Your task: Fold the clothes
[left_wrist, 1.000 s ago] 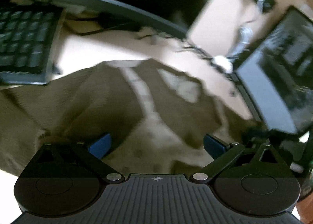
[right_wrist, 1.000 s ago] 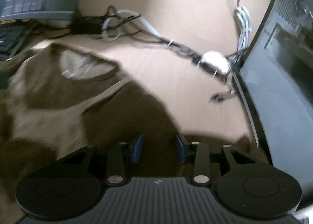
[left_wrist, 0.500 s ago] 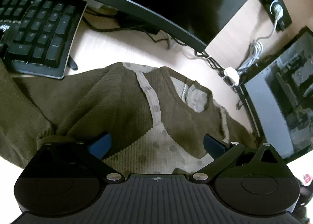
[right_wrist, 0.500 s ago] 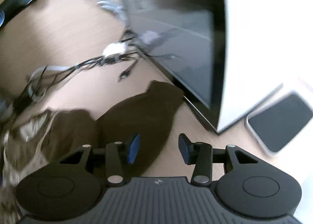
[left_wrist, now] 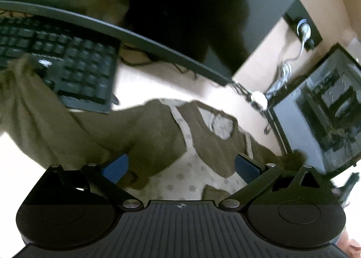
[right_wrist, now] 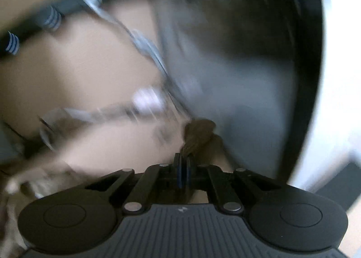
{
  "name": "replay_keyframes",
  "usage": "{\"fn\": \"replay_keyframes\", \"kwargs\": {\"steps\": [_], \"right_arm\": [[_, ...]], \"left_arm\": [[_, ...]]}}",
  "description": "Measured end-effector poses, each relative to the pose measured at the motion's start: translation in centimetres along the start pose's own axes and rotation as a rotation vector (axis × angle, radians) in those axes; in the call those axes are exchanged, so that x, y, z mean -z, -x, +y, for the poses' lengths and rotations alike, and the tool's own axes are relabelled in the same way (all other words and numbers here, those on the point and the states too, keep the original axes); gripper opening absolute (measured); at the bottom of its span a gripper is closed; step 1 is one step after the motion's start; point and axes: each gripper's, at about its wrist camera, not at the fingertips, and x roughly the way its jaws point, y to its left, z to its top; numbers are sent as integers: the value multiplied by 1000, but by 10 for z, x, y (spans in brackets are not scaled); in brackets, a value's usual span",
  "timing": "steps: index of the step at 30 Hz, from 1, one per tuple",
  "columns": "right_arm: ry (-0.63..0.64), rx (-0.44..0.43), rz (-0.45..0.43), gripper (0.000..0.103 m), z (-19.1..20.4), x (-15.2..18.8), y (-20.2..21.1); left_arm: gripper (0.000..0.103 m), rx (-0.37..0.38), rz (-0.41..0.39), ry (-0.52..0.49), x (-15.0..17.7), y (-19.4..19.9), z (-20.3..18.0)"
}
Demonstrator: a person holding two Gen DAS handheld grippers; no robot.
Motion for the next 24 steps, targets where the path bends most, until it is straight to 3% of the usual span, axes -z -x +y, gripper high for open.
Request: {"fn": "replay_keyframes", "kwargs": {"steps": [3, 6, 9, 13, 15, 17, 18, 20, 24], "right_arm": [[150, -109, -177, 3, 51, -44, 45], [325, -278, -250, 3, 115, -51, 73], [512, -441, -182, 5, 180, -12, 69], [645, -629, 22, 8, 232, 51, 57], [666, -706, 96, 22, 239, 74, 61], [676, -722, 100, 39, 232, 85, 67], [660, -698, 105, 41, 226, 84, 63], [622, -648, 122, 41, 212, 84, 53], [433, -502, 260, 42, 173, 89, 13]], "left_arm": [[103, 9, -35, 33, -3, 10, 14], [103, 17, -68, 74, -4, 19, 29], [103, 17, -96, 107, -4, 28, 40], [103, -17, -121, 138, -4, 45, 54], [103, -42, -137, 157, -3, 54, 62], [103, -74, -155, 175, -2, 63, 70], [103, -89, -163, 183, -2, 65, 74], [103, -117, -175, 200, -3, 69, 81], [103, -140, -173, 213, -6, 67, 86]]}}
